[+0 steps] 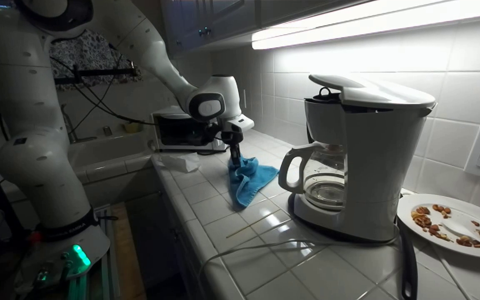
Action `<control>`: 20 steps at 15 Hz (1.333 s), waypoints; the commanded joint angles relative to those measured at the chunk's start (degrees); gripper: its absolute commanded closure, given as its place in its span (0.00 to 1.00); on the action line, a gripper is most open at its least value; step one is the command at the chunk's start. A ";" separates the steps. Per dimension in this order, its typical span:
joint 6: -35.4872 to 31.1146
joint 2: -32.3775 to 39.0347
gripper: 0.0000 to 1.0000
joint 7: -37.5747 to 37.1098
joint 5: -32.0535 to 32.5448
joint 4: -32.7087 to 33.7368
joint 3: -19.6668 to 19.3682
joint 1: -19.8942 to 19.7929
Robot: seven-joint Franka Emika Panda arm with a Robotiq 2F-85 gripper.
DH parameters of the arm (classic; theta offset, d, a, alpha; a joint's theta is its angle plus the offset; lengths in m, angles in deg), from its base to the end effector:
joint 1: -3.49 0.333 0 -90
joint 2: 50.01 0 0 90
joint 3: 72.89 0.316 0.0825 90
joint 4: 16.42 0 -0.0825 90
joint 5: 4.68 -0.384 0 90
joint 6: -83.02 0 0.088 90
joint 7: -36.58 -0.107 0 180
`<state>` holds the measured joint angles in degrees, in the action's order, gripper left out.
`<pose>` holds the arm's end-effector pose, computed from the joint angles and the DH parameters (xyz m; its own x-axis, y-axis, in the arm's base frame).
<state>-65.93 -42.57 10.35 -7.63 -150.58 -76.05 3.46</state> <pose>0.5260 -0.0304 0.2912 0.8432 -0.5275 0.1036 -0.5218 -0.8494 -0.0787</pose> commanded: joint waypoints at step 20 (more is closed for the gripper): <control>-5.36 -4.58 0.00 -3.94 10.12 -2.68 -3.22 -4.66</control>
<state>-68.37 -48.65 8.76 -0.38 -154.15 -78.77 -0.64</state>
